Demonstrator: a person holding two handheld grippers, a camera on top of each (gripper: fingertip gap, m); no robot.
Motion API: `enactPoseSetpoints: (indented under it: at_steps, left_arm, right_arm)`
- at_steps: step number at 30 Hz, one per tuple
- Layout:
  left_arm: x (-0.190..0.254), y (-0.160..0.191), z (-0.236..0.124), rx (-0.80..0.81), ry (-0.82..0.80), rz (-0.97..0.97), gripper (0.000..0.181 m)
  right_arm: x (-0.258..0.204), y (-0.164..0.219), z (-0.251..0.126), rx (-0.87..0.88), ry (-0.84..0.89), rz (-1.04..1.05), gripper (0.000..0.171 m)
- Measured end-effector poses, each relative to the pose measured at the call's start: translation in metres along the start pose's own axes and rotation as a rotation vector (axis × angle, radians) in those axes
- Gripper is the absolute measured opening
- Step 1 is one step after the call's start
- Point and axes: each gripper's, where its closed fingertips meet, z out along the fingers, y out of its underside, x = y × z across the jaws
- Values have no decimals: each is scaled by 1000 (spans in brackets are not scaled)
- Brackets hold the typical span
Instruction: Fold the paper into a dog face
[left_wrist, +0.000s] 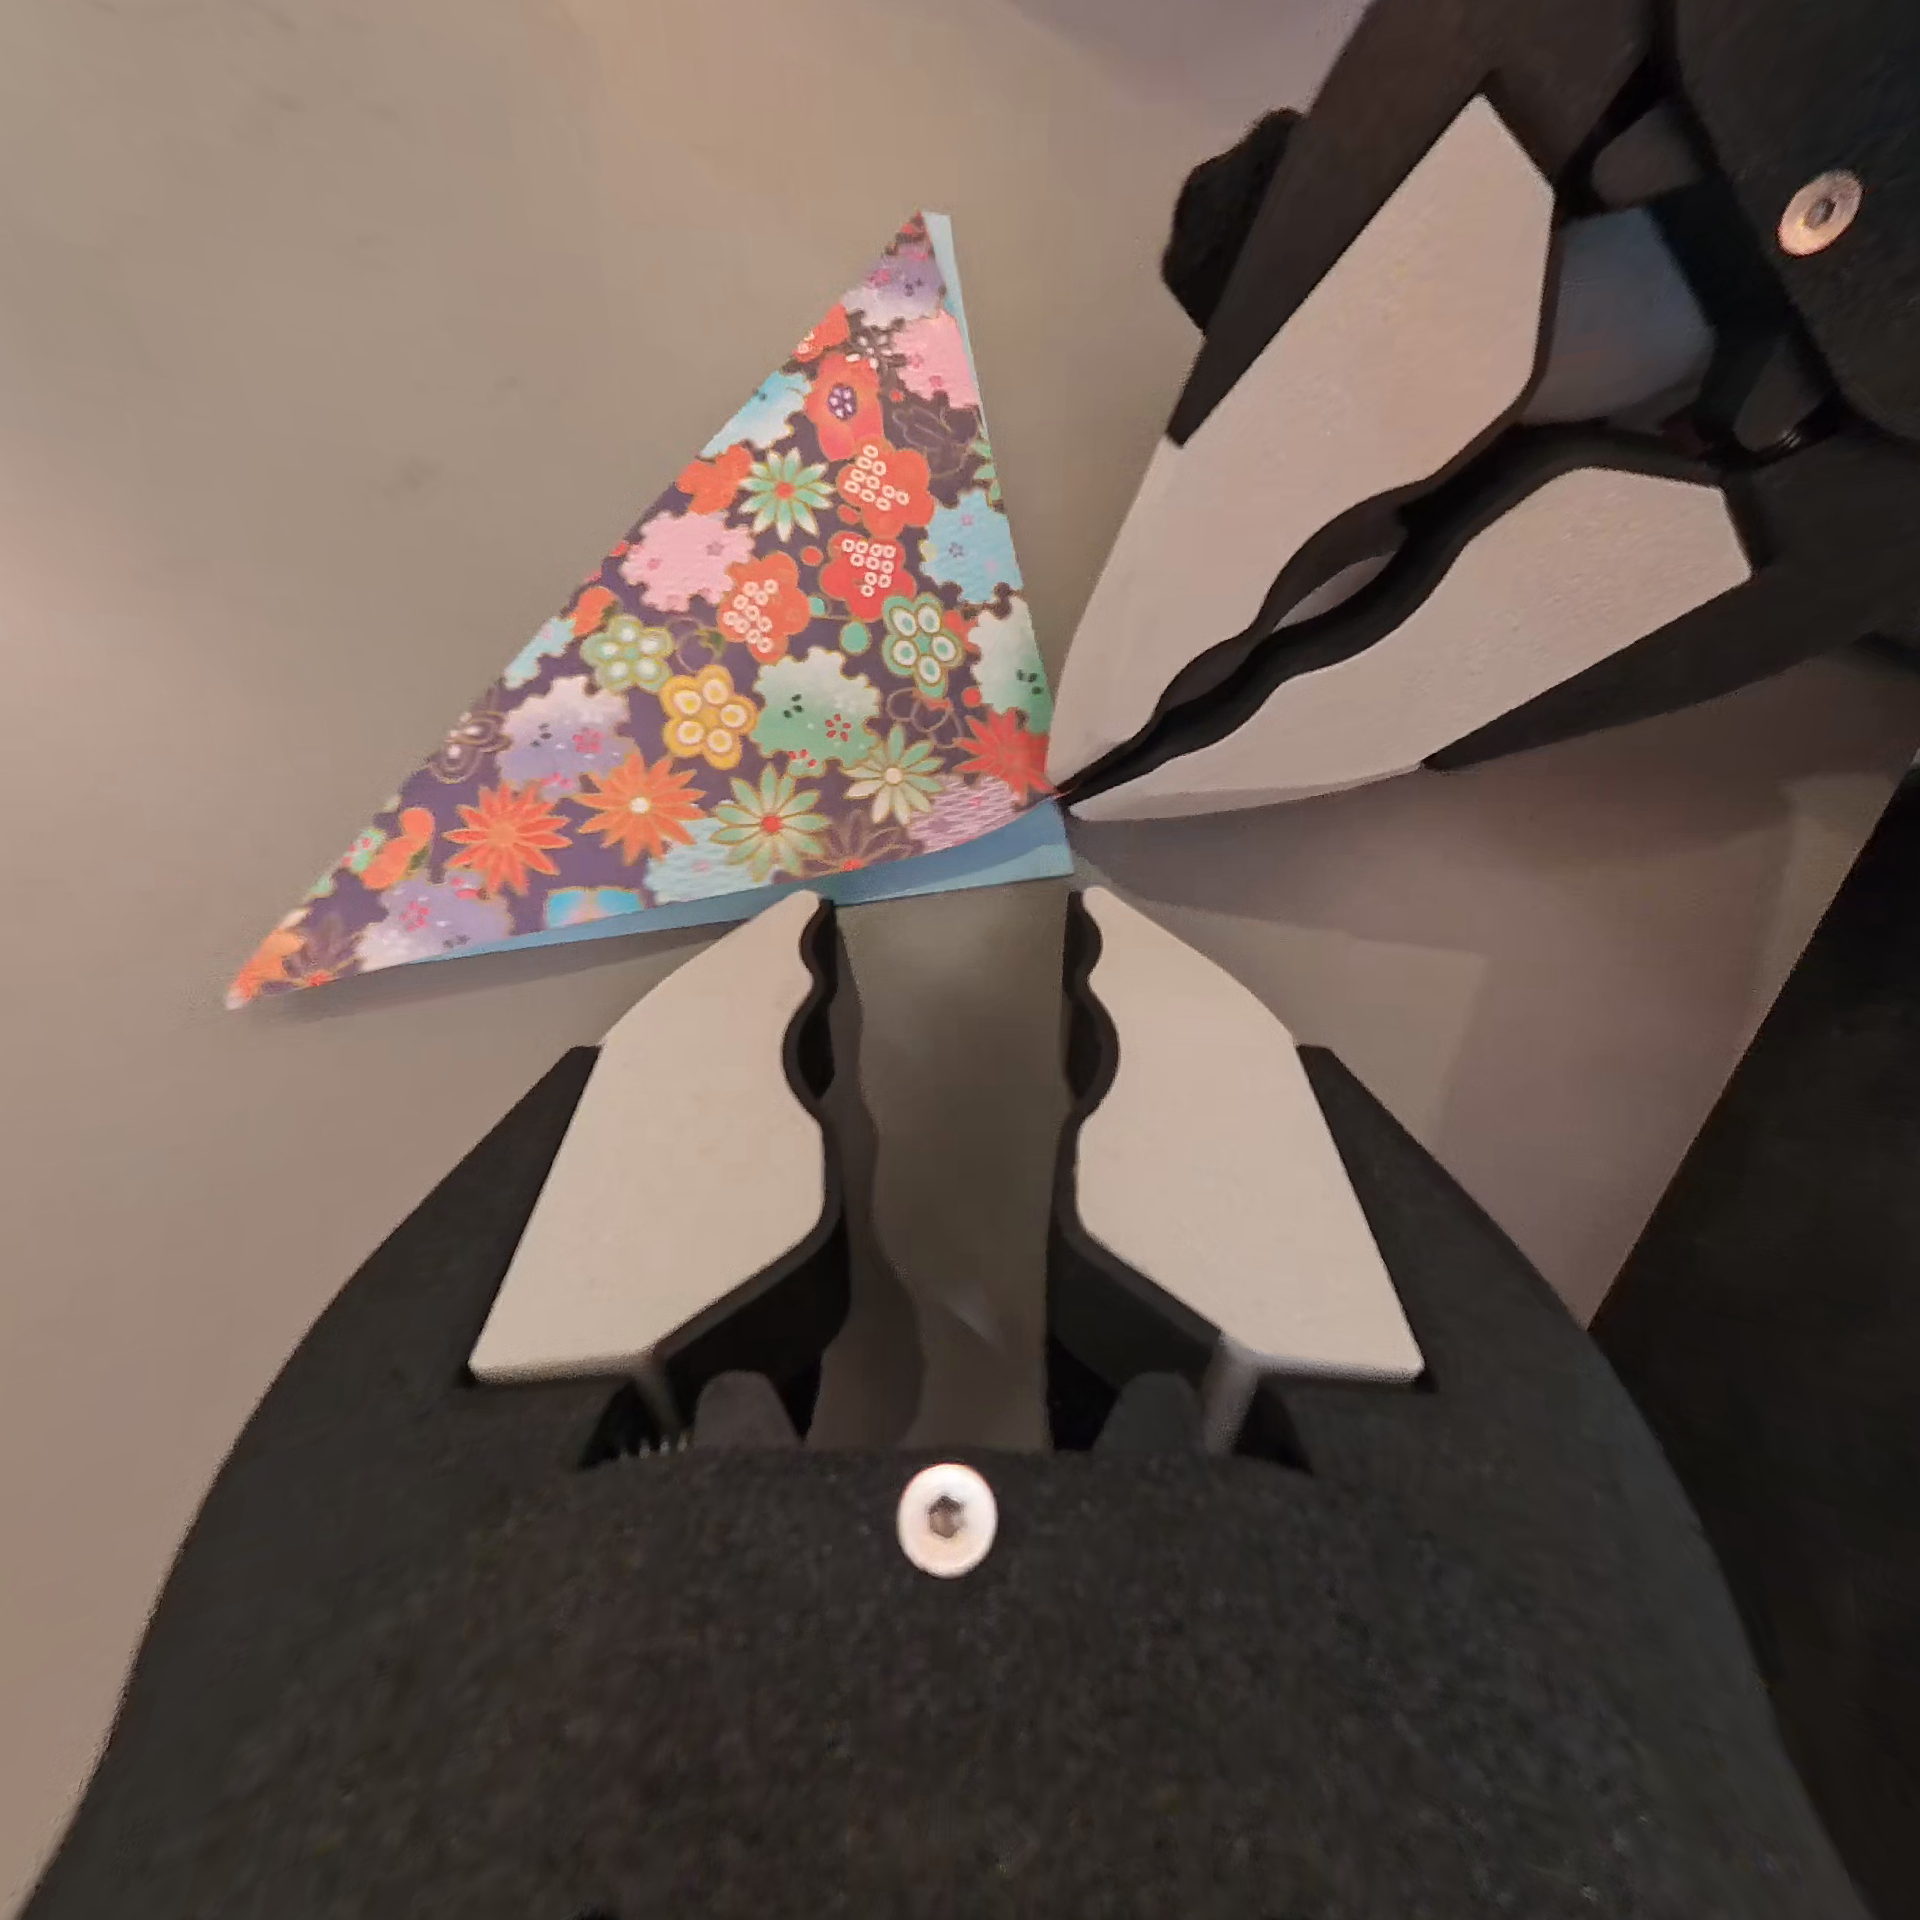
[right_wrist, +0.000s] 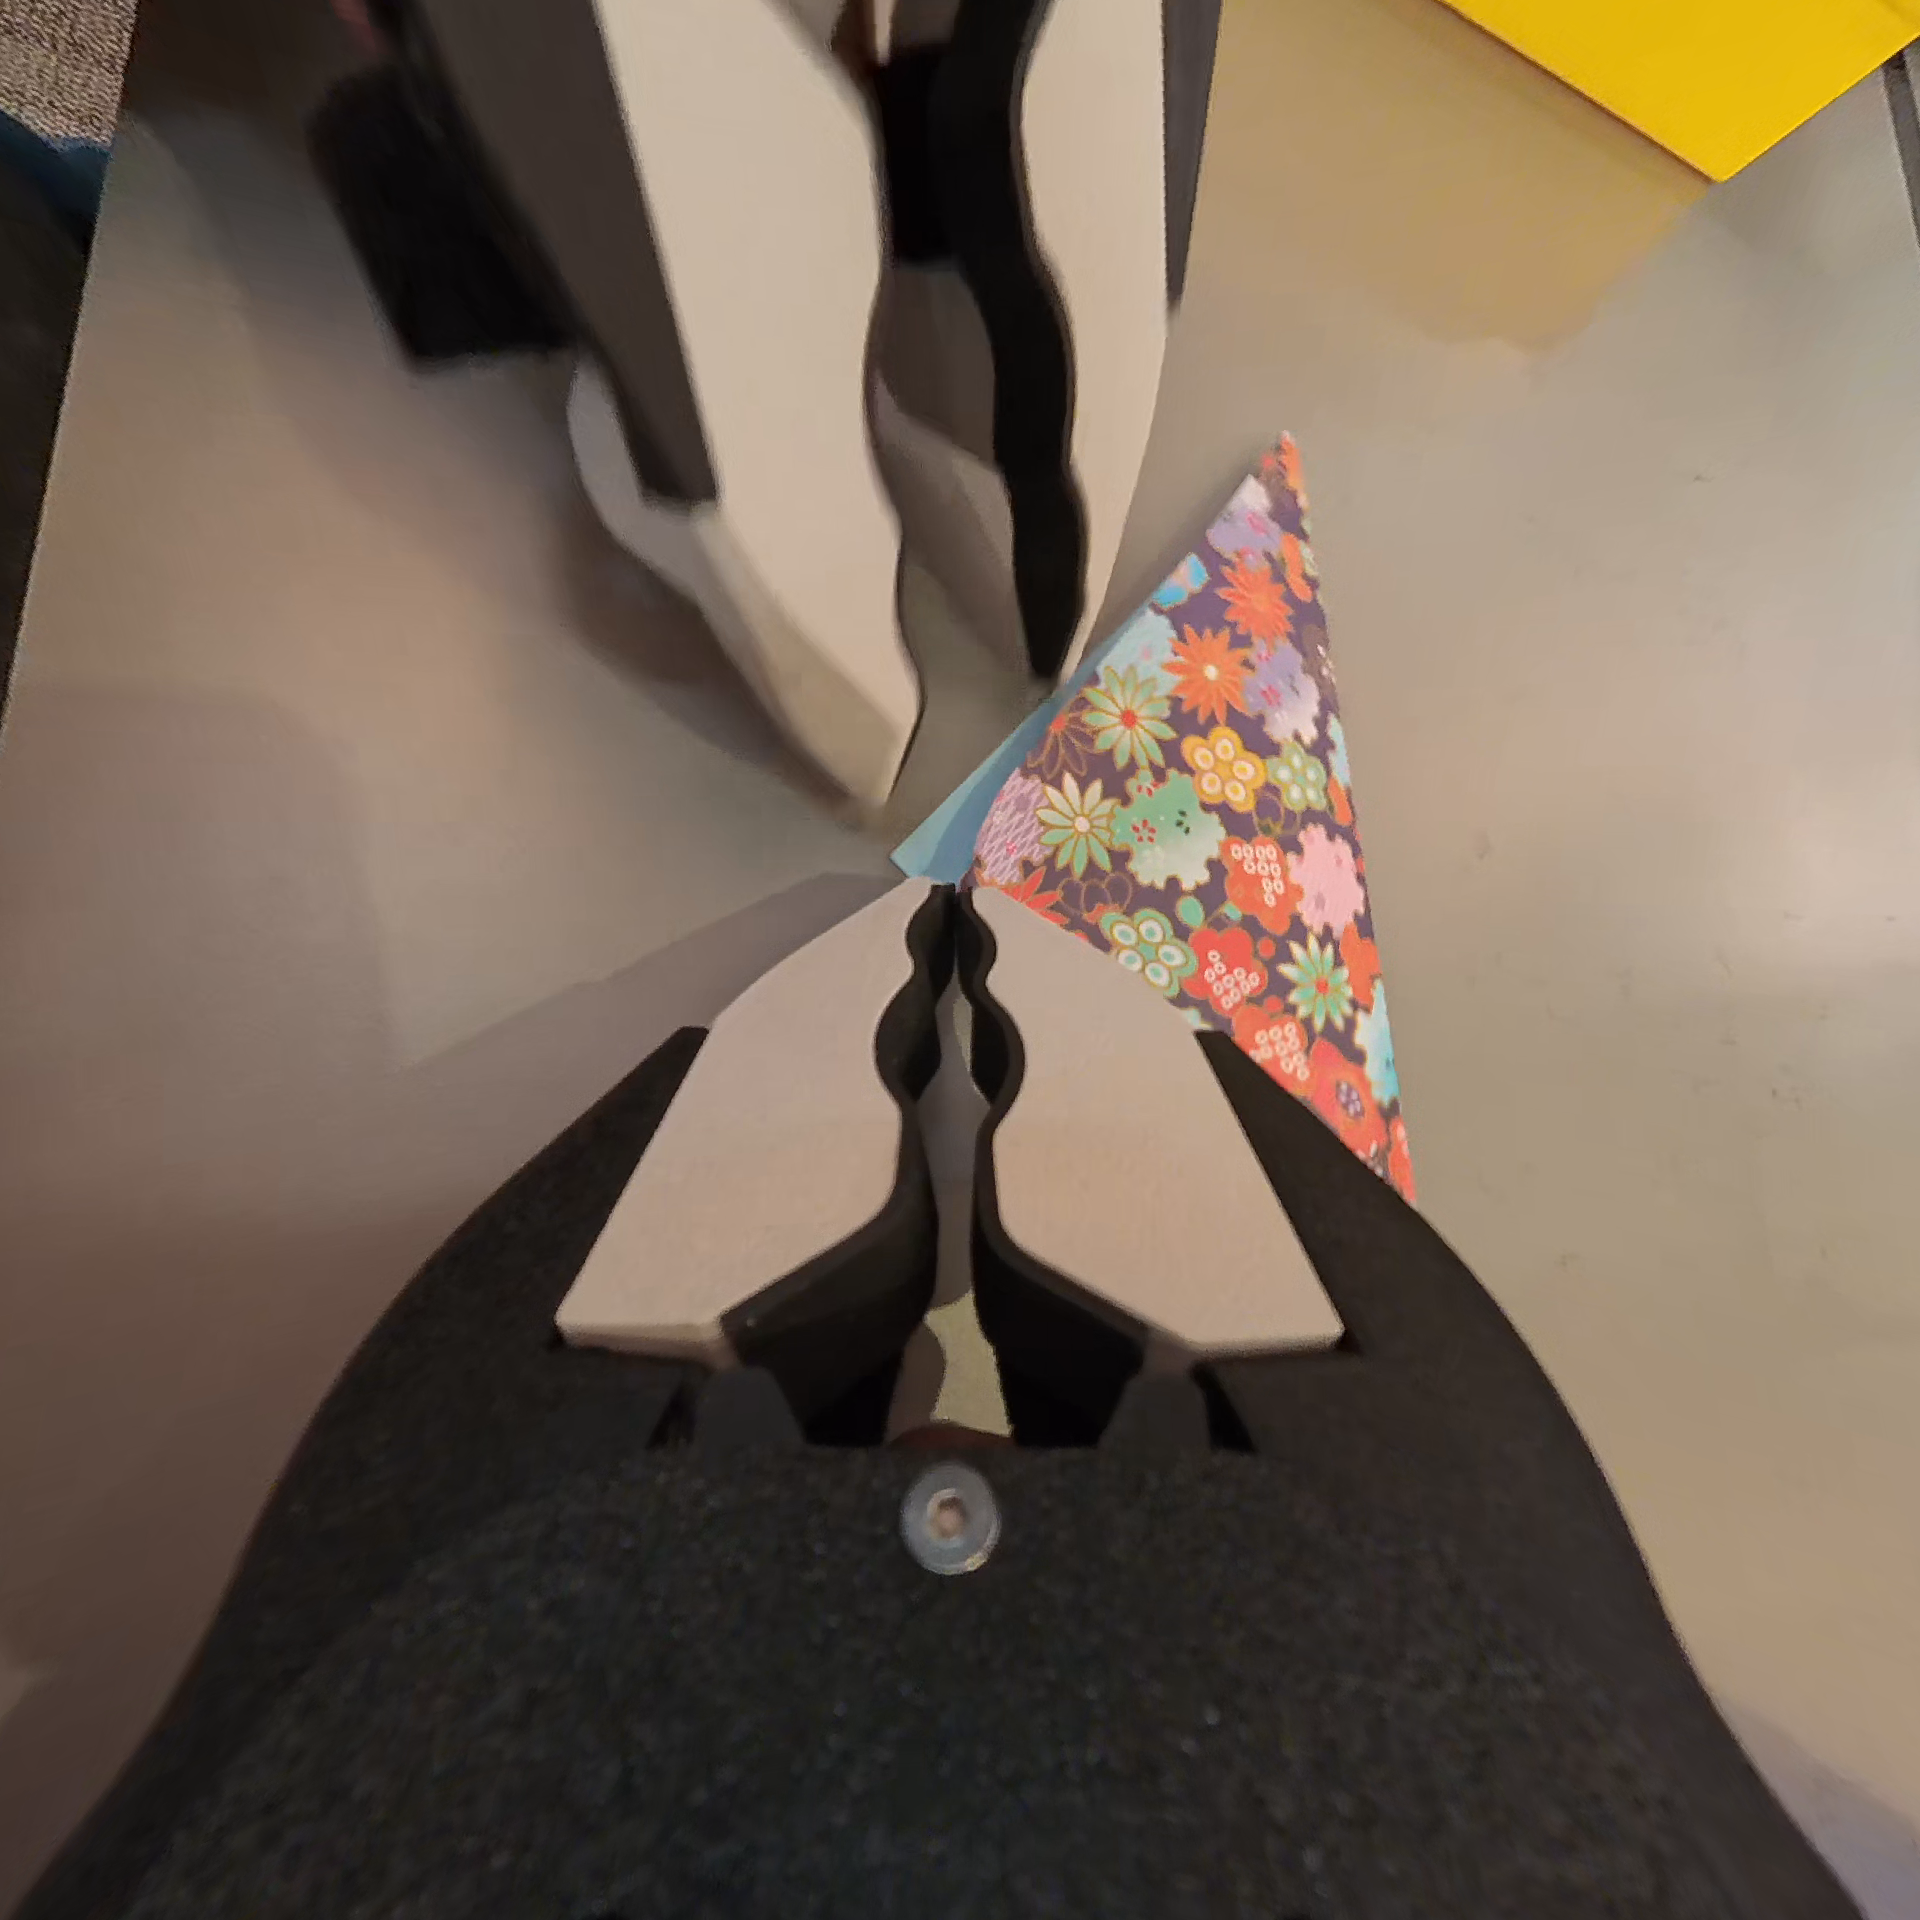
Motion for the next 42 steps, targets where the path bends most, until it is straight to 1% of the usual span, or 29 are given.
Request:
enactPoseSetpoints:
  at_steps: [6, 9, 12, 14, 16, 19, 30, 36, 42]
  left_arm:
    - [-47, -10, -32, 89, -55, -56, 41]
    - [-78, -10, -37, 63, -121, 8, 43]
    - [-98, -6, -31, 15, -125, 44, 49]
    - [-98, 2, -22, -23, -69, 43, 54]
    - [-93, 10, -13, -58, -21, 51, 53]
    - [-85, 12, -8, -54, -7, 74, 50]
    - [-66, 16, -12, -56, -1, 52, 51]
    - [-67, 16, -12, -51, -37, 36, 49]
    - [-69, 16, -11, -53, -102, 19, 44]
  right_arm:
    - [4, 3, 0, -4, -3, 15, 0]
    - [5, 3, -1, 1, -4, 10, 0]
    - [5, 5, -3, -3, -8, 8, 0]
    - [6, 6, -5, -2, -6, 9, 0]
    - [6, 5, -6, 2, -9, 8, 0]
    - [6, 4, -5, 6, -10, 7, 0]
    - [-3, -3, 6, -16, -59, 5, 0]
    - [-12, -4, 4, -10, -113, 5, 0]
    - [-9, -6, 1, -14, -97, 7, 0]
